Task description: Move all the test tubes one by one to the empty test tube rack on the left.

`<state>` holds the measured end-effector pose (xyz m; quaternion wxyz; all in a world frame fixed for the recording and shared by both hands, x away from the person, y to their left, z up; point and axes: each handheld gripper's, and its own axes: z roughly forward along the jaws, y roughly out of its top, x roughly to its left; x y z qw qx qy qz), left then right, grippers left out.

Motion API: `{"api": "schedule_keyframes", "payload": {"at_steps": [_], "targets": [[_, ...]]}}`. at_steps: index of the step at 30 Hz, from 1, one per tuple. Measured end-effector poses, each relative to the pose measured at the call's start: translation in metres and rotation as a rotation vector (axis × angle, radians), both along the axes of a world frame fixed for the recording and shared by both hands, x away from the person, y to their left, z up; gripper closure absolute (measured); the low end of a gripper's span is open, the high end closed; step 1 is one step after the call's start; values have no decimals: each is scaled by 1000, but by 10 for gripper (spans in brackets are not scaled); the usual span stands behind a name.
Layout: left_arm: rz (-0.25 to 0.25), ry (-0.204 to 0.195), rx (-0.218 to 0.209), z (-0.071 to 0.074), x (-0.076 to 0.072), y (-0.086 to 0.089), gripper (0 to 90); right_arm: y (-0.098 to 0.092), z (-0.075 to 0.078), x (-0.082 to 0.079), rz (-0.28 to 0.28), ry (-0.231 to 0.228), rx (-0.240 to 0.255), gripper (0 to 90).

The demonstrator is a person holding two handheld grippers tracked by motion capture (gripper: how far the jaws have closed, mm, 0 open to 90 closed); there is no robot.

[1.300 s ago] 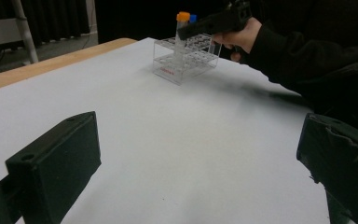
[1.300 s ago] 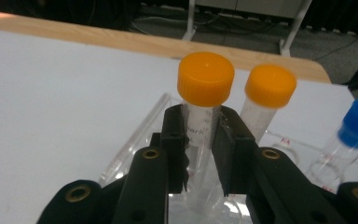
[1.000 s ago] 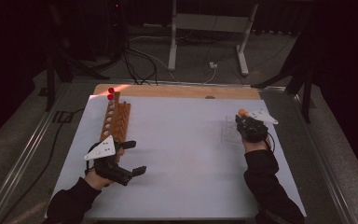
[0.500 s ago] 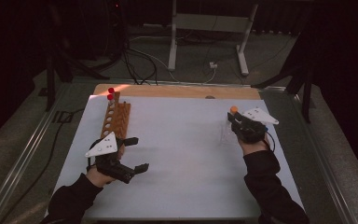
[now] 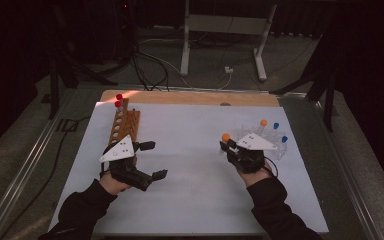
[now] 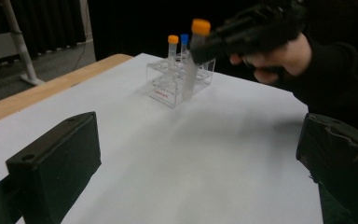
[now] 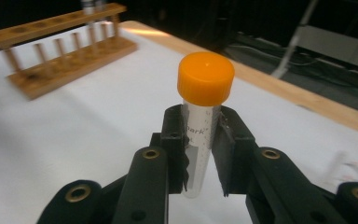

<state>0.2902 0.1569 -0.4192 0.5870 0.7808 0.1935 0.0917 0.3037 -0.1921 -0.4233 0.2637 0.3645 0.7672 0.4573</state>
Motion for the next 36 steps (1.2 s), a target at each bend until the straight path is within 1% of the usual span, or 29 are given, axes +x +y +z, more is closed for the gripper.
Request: {"api": "schedule_keyframes", "payload": {"at_steps": [2,6,7,12,13,16,19,20,22,23,25,26,29,32,33,35,36], "targets": [[-10,-9,8,2,1,-5,8,8,-3,-5,33,7,-3,754],[-20,-16,9,6,3,-13,13,23,-7,-13,92,23,-10,754],[-28,-14,6,7,3,-15,13,26,-8,-15,107,28,-10,754],[-49,-25,1,10,5,-25,20,40,-13,-24,165,43,-15,754],[-56,-23,-6,11,5,-26,40,43,-13,-25,177,43,-16,754],[-68,-30,-4,12,5,-32,55,49,-14,-30,207,51,-20,754],[-82,-39,0,11,5,-39,89,56,-16,-34,239,54,-26,754],[-83,-41,1,11,4,-41,126,58,-17,-36,248,56,-26,754],[-87,-46,6,9,4,-44,167,61,-17,-38,260,60,-23,754],[-88,-52,14,8,4,-46,169,63,-17,-39,266,57,-24,754],[-94,-51,17,6,4,-48,208,64,-16,-40,275,57,-21,754],[-90,-55,23,5,4,-49,217,65,-16,-40,277,57,-19,754],[-86,-54,23,3,4,-51,264,66,-15,-41,284,57,-16,754],[-85,-58,23,1,4,-53,341,66,-14,-41,287,59,-14,754],[-84,-66,27,0,4,-54,368,67,-14,-42,287,58,-16,754],[-88,-63,25,0,4,-55,414,67,-14,-42,290,58,-16,754],[-87,-68,28,-1,4,-56,431,67,-14,-42,290,58,-15,754]]}}
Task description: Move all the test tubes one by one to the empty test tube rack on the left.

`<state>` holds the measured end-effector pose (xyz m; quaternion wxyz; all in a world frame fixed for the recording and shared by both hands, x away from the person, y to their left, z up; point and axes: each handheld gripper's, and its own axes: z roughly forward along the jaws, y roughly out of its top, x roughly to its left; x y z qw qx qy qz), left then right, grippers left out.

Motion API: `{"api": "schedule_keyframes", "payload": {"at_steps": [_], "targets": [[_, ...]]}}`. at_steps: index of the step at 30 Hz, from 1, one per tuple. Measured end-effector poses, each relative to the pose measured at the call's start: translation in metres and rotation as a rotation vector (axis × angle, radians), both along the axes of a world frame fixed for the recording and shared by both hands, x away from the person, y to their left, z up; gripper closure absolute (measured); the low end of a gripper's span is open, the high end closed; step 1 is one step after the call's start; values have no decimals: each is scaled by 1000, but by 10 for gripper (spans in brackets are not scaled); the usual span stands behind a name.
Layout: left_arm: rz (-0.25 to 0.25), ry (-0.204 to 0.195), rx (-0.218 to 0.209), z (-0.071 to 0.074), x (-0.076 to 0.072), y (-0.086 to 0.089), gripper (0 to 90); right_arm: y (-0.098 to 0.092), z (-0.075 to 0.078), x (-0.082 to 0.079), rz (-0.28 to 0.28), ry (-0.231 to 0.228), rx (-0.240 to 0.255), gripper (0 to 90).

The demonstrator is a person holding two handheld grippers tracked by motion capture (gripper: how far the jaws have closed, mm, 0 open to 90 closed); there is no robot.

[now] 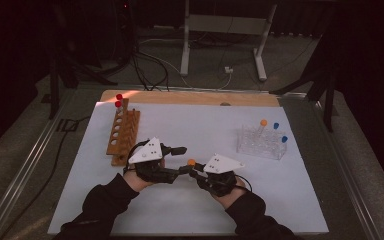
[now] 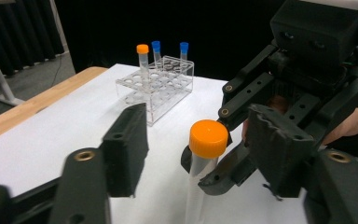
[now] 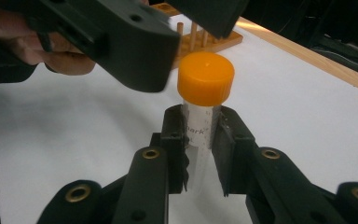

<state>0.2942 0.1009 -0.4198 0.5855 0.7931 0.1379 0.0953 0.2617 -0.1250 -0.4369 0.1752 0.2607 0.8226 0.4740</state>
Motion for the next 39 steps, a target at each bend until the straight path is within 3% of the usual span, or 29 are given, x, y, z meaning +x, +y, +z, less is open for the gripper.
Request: {"api": "schedule_keyframes", "payload": {"at_steps": [17,26,32,39], "targets": [[-24,-28,36,-5,-1,-10,704,0,0,1,-3,9,8,753],[-25,-48,49,1,0,-10,716,-1,2,2,-5,14,33,730],[3,-48,44,10,6,2,717,-6,7,3,-19,12,79,479],[54,-51,41,23,12,22,718,-12,12,1,-14,3,115,255]]}}
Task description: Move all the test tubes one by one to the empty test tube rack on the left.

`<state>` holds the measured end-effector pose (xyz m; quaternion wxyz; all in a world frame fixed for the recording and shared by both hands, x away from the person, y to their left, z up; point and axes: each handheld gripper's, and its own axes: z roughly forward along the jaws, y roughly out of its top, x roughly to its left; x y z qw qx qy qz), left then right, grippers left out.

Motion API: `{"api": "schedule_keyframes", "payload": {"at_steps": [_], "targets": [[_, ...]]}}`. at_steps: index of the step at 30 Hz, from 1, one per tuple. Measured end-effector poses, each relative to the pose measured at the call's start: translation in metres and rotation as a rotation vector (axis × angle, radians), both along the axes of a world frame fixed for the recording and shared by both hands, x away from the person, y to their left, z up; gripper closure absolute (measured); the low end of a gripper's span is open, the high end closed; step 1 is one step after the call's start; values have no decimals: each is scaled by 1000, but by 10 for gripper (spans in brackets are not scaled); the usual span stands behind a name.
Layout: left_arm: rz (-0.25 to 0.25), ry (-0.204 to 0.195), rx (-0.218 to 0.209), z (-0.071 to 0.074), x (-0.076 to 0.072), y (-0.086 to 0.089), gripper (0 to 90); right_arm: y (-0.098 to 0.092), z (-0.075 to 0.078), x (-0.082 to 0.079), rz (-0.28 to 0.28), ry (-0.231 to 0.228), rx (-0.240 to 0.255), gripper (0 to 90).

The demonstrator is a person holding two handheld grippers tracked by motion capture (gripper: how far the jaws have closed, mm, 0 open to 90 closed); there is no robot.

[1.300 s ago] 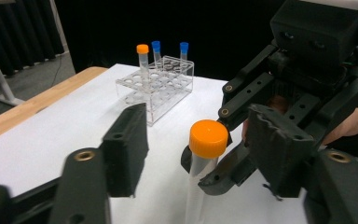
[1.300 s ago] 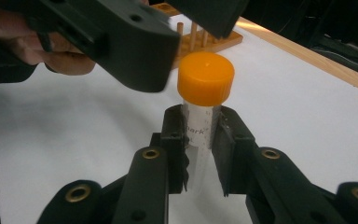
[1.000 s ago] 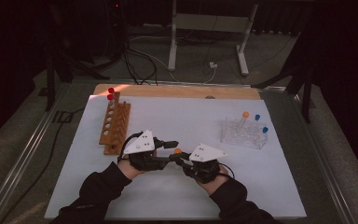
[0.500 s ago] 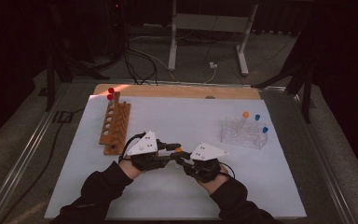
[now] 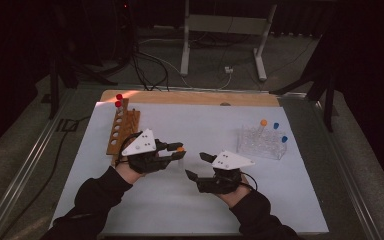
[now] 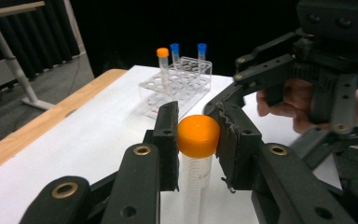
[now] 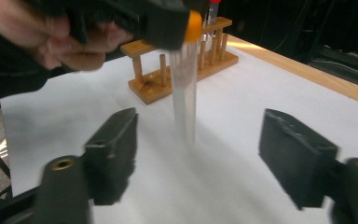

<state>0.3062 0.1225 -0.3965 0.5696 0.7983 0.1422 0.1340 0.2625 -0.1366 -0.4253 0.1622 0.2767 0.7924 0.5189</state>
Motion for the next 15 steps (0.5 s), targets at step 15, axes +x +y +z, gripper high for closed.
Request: {"api": "schedule_keyframes", "payload": {"at_steps": [15], "targets": [[155,-28,25,31,22,53,718,-7,2,0,38,7,27,23]]}}
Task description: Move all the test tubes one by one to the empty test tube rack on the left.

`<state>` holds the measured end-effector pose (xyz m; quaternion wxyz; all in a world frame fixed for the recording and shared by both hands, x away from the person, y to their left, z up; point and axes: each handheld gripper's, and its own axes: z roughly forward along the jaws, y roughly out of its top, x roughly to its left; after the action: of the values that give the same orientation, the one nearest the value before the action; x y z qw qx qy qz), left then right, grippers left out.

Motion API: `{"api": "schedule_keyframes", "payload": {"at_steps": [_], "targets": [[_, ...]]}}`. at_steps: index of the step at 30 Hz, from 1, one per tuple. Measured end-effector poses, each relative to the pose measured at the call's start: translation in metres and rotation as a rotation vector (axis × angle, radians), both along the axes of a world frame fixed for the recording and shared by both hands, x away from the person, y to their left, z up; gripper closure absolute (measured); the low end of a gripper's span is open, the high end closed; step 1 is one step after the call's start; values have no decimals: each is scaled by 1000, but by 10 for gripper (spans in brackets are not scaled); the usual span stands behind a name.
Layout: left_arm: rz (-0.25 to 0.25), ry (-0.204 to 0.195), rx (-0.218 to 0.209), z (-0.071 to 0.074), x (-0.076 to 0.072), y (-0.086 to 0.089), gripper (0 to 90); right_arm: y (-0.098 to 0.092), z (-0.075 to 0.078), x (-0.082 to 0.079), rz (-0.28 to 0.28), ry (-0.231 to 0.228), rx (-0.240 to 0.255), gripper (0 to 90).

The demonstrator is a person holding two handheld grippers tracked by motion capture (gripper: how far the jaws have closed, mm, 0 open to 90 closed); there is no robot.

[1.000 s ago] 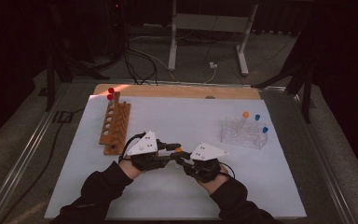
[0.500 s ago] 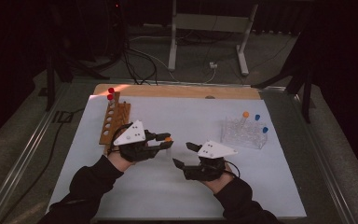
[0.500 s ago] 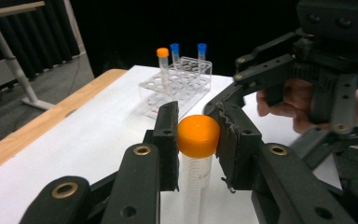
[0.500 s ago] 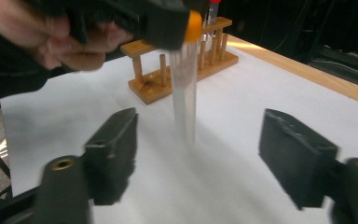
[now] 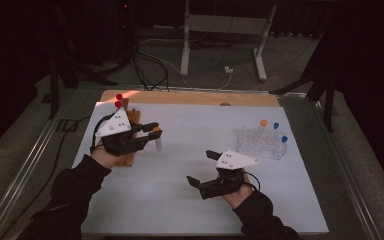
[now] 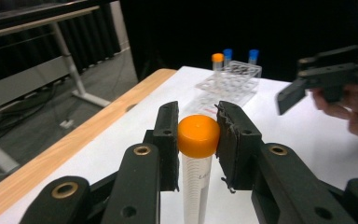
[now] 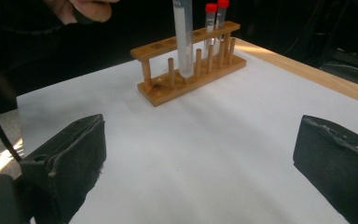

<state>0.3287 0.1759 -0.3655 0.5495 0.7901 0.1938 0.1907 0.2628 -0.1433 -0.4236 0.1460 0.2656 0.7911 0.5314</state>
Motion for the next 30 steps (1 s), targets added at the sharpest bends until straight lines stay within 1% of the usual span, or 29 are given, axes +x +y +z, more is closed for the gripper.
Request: {"api": "schedule_keyframes", "payload": {"at_steps": [7,12,13,16,18,23,24,30], "targets": [[80,-1,-1,5,12,25,718,-1,-1,0,-16,-16,13,17],[149,2,-11,6,23,44,718,-1,-2,0,-20,-24,9,17],[163,5,-21,7,25,48,718,-2,-2,0,-20,-25,8,17],[209,6,-31,8,32,61,718,-2,-2,0,-16,-29,8,17],[235,8,-30,8,37,68,718,-2,-2,0,-16,-31,6,17],[290,17,-38,7,49,83,718,-2,-3,1,-14,-25,3,17],[305,14,-36,7,51,85,718,-2,-3,1,-14,-26,2,17],[367,27,-44,3,65,96,718,-3,-2,1,-8,-25,6,18]]}}
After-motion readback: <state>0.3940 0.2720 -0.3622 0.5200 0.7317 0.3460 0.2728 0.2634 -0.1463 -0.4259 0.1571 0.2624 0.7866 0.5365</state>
